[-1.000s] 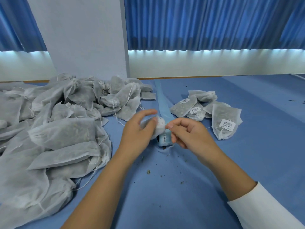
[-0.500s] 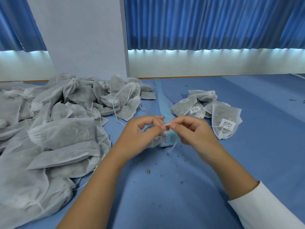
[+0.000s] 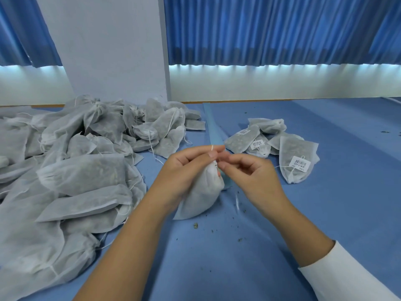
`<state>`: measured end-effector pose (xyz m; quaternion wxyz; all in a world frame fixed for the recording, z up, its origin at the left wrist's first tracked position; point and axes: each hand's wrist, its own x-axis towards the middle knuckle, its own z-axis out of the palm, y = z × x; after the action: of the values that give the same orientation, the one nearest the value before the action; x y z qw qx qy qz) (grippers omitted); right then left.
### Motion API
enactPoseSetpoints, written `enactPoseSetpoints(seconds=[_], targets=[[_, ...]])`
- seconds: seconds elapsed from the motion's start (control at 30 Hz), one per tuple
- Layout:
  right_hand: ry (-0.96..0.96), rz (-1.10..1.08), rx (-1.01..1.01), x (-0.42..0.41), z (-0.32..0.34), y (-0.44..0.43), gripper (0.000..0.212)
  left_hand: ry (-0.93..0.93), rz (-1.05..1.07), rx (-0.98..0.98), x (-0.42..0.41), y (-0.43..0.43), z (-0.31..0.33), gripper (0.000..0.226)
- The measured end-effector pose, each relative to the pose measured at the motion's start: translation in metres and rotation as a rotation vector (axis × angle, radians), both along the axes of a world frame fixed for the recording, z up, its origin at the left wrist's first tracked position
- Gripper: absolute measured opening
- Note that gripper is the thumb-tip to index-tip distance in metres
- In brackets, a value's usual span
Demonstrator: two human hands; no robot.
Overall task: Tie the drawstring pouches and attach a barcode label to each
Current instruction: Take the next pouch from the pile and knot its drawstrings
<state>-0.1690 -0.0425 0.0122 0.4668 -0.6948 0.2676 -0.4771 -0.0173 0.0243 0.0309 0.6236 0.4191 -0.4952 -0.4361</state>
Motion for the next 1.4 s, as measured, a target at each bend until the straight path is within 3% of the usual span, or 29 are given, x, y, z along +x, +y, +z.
enactPoseSetpoints(seconds=[0.07, 0.23, 0.5, 0.63, 0.77, 0.83, 0.93, 1.03, 1.4], targets=[[0.068, 0.017, -0.083, 0.002, -0.003, 0.002, 0.02, -0.026, 0.089, -0.014, 0.002, -0.001, 0.001, 0.018], [0.15, 0.023, -0.256, 0.001, -0.002, 0.006, 0.013, -0.364, 0.205, -0.001, 0.012, 0.004, 0.004, 0.023], [0.02, 0.003, -0.168, -0.011, 0.01, 0.0, 0.01, -0.533, -0.078, 0.207, 0.005, 0.015, 0.013, 0.026], [0.074, -0.027, -0.079, -0.003, 0.003, 0.001, 0.004, -0.466, -0.147, 0.225, 0.002, 0.016, 0.015, 0.026], [0.236, -0.202, -0.084, -0.002, -0.002, -0.004, 0.029, -0.293, -0.043, 0.259, 0.002, 0.011, 0.014, 0.031], [0.184, -0.23, -0.087, -0.004, 0.0, -0.004, 0.025, -0.218, 0.003, 0.256, 0.003, 0.01, 0.014, 0.034], [0.028, -0.076, -0.041, -0.004, 0.005, -0.002, 0.019, -0.188, 0.037, 0.235, 0.002, 0.009, 0.014, 0.034], [0.014, 0.08, -0.001, -0.001, 0.005, 0.002, 0.017, -0.211, 0.048, 0.233, 0.001, 0.008, 0.014, 0.035], [-0.061, 0.21, 0.147, -0.002, 0.003, 0.001, 0.019, -0.182, 0.035, 0.226, 0.002, 0.005, 0.011, 0.03]])
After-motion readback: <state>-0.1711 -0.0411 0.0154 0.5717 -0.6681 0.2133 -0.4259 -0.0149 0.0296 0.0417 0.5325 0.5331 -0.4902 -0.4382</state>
